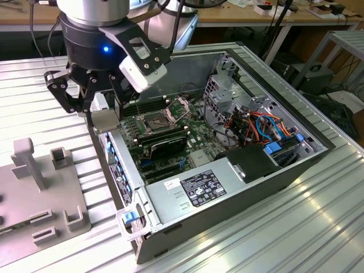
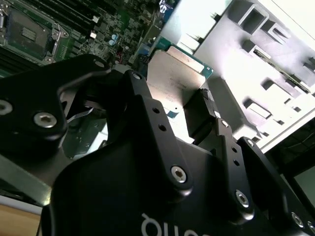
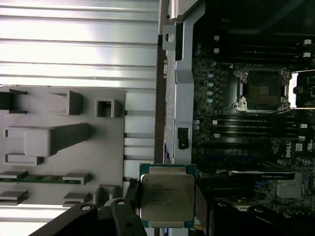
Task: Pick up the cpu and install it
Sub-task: 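Pick up the cpu and move it towards the insertion slot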
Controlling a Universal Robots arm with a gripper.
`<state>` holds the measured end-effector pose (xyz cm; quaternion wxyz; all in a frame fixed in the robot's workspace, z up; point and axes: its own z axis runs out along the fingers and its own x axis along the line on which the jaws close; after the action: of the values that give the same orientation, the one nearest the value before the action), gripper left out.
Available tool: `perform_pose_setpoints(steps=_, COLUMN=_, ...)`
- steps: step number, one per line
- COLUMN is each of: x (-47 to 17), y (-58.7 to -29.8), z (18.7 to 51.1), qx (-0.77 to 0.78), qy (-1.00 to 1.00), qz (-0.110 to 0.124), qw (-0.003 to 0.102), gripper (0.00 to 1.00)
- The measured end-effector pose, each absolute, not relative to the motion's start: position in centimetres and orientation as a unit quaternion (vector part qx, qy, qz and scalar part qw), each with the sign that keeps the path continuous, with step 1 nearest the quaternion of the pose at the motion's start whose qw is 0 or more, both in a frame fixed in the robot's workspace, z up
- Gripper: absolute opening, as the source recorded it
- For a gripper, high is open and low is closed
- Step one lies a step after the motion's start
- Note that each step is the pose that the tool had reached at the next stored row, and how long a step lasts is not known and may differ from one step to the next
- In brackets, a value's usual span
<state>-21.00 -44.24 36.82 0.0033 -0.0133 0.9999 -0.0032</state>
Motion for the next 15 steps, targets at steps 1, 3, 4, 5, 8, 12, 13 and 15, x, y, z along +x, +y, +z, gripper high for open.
perform_pose_setpoints(steps=1, x=-20.8, y=-44.2, z=36.8, qx=-0.013, qy=1.0, qz=-0.003, qw=0.003, gripper=0.55)
perform_pose_setpoints(steps=3, x=-20.3, y=-44.2, z=36.8, qx=-0.013, qy=1.0, qz=-0.003, qw=0.003, gripper=0.55)
perform_pose_setpoints(steps=4, x=-20.0, y=-44.2, z=36.8, qx=-0.013, qy=1.0, qz=-0.003, qw=0.003, gripper=0.55)
perform_pose_setpoints(steps=5, x=-19.8, y=-44.2, z=36.8, qx=-0.013, qy=1.0, qz=-0.003, qw=0.003, gripper=0.55)
perform_pose_setpoints(steps=8, x=-19.1, y=-44.2, z=36.8, qx=-0.013, qy=1.0, qz=-0.003, qw=0.003, gripper=0.55)
perform_pose_setpoints(steps=12, x=-17.9, y=-44.2, z=36.8, qx=-0.013, qy=1.0, qz=-0.003, qw=0.003, gripper=0.55)
perform_pose_setpoints(steps=13, x=-17.7, y=-44.2, z=36.8, qx=-0.013, qy=1.0, qz=-0.003, qw=0.003, gripper=0.55)
perform_pose_setpoints(steps=15, x=-17.2, y=-44.2, z=36.8, qx=-0.013, qy=1.0, qz=-0.003, qw=0.003, gripper=0.55)
